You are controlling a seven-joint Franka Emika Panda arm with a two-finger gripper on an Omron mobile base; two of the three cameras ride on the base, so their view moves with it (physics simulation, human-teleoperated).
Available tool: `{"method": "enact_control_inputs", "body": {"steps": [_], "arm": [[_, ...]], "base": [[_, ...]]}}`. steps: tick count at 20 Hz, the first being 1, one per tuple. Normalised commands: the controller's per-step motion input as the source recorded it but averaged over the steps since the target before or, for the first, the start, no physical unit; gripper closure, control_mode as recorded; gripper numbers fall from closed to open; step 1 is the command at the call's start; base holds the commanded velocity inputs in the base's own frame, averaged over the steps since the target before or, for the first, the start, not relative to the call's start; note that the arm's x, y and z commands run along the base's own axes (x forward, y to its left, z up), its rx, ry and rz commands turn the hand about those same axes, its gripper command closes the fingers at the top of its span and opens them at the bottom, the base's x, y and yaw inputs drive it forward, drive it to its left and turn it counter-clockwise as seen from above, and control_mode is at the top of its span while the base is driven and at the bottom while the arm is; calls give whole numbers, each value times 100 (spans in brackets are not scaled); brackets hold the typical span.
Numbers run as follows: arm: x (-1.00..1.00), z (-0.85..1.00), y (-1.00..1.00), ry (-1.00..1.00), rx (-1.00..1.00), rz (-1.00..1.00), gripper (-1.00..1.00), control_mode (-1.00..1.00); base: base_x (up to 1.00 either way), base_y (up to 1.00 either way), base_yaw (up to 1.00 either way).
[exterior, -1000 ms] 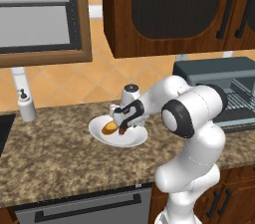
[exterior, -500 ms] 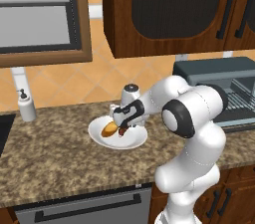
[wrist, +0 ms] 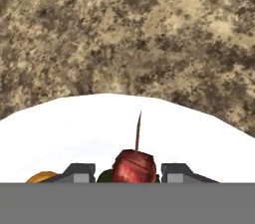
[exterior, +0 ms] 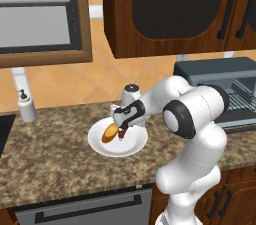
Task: Pick up the kebab skewer and baguette bread, and place them inside the toaster oven. Close the toaster oven door and start by setting the timer.
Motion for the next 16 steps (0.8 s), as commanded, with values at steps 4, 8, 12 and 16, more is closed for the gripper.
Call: {"method": "enact_control_inputs", "body": {"steps": [4,8,12,16], "arm": [[0,-13,0,0,0,0,100,-100],[8,-43,0,0,0,0,100,-100],[3,-56,0,1,0,0,100,-100],[0,-4,-2,-7,0,0,100,-100]], "base": [[0,0,0],[0,0,0],[0,0,0],[0,0,0]]}}
